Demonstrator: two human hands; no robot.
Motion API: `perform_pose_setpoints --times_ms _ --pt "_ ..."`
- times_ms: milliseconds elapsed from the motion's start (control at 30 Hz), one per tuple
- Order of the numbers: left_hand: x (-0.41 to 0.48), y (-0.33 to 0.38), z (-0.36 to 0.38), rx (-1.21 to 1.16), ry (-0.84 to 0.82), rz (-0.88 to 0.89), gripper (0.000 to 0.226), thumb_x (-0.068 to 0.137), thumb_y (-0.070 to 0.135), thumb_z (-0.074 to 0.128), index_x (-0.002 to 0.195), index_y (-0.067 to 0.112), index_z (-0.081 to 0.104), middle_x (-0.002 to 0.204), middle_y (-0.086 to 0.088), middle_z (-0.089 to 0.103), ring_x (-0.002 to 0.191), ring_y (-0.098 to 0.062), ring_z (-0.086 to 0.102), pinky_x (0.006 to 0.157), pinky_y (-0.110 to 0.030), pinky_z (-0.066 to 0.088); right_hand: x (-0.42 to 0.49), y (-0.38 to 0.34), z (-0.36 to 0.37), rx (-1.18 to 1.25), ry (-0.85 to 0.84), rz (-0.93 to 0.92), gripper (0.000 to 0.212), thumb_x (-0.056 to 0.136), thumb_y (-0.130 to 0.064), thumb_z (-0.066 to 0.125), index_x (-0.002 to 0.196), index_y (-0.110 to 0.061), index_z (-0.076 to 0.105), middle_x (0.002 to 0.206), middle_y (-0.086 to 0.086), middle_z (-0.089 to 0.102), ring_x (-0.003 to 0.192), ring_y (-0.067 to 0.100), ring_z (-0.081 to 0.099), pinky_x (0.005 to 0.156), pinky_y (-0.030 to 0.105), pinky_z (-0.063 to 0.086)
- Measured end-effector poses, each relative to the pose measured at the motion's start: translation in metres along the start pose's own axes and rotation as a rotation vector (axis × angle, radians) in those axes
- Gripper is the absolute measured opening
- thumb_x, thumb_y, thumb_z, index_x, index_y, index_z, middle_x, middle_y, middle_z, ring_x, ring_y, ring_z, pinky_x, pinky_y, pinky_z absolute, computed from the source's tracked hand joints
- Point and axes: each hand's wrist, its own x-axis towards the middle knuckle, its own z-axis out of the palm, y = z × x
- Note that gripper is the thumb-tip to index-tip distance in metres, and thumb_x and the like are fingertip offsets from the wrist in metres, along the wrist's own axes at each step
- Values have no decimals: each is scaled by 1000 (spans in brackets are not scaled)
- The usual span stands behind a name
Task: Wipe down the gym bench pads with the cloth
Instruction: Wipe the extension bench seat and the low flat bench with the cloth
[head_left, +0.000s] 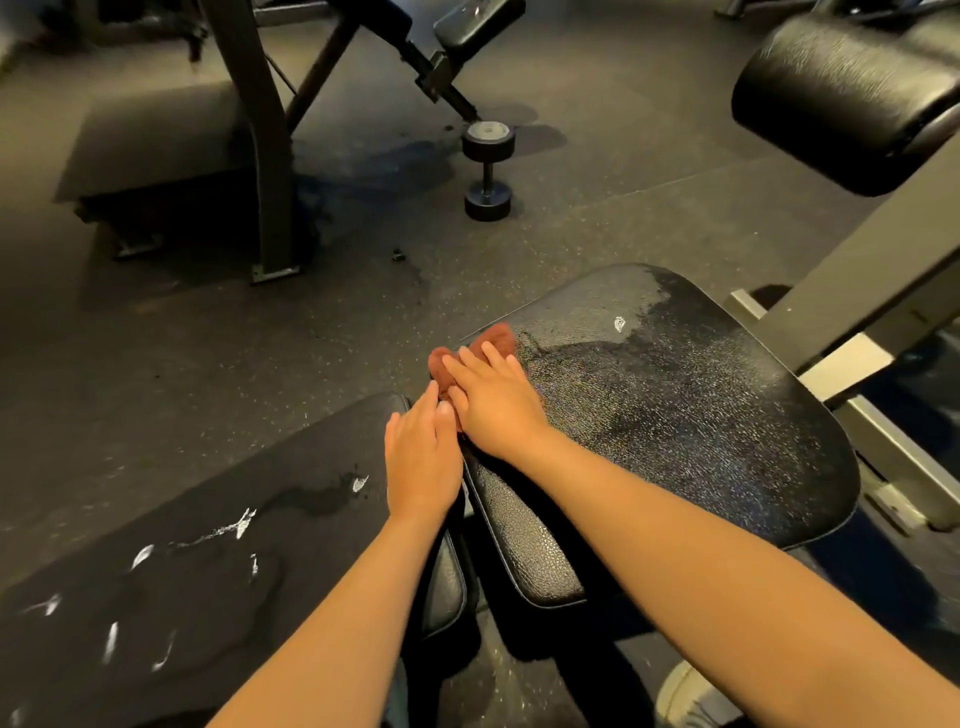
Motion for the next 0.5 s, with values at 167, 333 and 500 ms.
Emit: perform_pose_setpoints --times_ms 167,333,500 --pt "-2 -1 0 -41 -14 -48 52 107 35 21 156 21 36 156 3 44 148 -16 30 126 -35 8 -27 7 -1 44 30 -56 47 105 -33 39 151 -22 39 160 1 34 150 27 21 120 47 16" --pt "-5 4 -2 -32 -11 -31 50 108 31 25 155 20 38 153 3 48 144 -11 34 126 -34 6 -41 7 3 33 31 -64 48 105 -34 39 152 -21 39 160 3 34 150 27 23 121 46 15" --pt "4 8 -2 -81 65 -95 48 108 30 31 154 20 40 156 3 44 144 -16 35 122 -41 21 10 11 -1 44 20 -63 47 107 -32 34 153 -22 36 163 2 28 152 25 17 121 45 12"
